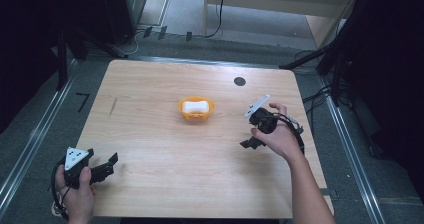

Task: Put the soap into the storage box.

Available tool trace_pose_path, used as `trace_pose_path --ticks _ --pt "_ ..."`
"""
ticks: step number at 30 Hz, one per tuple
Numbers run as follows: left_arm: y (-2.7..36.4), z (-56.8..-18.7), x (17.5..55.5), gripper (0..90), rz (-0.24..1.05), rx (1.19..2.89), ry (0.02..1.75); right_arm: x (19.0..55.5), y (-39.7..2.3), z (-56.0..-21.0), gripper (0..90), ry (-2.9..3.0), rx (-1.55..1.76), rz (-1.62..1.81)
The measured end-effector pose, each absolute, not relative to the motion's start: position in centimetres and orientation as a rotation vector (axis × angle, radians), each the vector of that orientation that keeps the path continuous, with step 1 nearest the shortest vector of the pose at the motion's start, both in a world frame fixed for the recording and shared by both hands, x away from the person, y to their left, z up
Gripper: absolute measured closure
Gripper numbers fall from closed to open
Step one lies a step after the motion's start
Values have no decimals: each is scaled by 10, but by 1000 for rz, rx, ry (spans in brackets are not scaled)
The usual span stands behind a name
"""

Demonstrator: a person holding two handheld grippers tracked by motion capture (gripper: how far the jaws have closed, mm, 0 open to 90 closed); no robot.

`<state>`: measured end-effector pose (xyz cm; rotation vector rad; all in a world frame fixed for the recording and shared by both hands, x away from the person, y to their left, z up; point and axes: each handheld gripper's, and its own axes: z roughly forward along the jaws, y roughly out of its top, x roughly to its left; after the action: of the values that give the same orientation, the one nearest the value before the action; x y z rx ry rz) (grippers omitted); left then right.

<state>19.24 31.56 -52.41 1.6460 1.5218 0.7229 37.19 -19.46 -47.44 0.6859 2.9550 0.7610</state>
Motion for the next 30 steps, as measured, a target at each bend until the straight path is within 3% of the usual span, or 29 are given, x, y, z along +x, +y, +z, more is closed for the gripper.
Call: trace_pose_path --ticks 30 --pt "314 -524 192 139 740 1662 1515 313 -261 -488 0 2787 841 920"
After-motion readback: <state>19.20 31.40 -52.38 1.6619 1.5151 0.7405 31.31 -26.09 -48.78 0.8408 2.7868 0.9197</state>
